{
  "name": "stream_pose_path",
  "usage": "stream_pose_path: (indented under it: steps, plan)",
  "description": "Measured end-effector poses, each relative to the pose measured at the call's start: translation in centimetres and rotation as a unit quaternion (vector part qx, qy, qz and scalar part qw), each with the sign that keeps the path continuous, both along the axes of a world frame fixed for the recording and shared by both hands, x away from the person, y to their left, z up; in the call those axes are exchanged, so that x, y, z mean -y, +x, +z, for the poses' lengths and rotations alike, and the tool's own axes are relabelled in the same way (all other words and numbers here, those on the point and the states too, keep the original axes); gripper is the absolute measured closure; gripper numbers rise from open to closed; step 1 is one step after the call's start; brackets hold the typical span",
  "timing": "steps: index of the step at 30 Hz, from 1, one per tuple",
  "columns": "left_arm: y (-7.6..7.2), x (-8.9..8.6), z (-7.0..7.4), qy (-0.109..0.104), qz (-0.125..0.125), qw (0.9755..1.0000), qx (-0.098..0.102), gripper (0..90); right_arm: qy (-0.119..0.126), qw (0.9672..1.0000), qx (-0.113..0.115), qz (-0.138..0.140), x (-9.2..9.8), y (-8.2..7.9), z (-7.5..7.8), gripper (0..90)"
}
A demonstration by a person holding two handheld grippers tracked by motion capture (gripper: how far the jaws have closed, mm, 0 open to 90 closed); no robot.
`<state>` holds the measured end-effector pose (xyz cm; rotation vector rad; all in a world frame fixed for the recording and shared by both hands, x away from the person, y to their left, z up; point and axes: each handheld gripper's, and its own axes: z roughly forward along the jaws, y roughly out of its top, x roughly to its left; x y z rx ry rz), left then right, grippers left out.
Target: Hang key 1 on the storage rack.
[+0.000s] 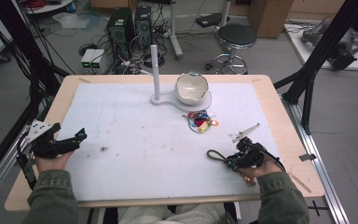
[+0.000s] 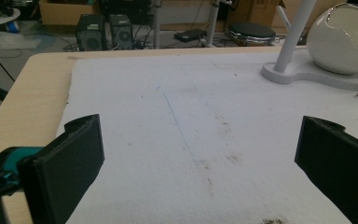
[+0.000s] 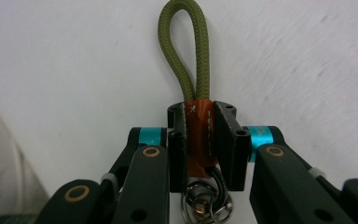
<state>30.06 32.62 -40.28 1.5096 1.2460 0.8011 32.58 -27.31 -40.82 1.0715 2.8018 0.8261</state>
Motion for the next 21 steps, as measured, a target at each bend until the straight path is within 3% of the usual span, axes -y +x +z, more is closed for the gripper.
stream_pose_path:
  steps: [5, 13, 17, 21]
  plan:
    - [0.0, 0.0, 0.0, 0.002, 0.0, 1.0, -0.001, 1.7, 0.02, 0.9991, 0.037, -0.008, 0.3, -0.1, 0.7, 76.4]
    - [0.1, 0.0, -0.1, 0.007, 0.001, 1.0, -0.004, 1.7, 0.026, 0.9987, 0.041, -0.011, -0.2, 0.1, 1.1, 76.4]
    - [0.0, 0.1, -0.1, 0.009, 0.0, 1.0, -0.005, 1.7, 0.045, 0.9977, 0.049, -0.012, -0.4, 0.5, 1.8, 76.5]
    - [0.1, 0.2, -0.1, 0.006, -0.002, 1.0, -0.004, 1.7, 0.046, 0.9977, 0.049, -0.005, -1.7, 1.2, 2.2, 76.7]
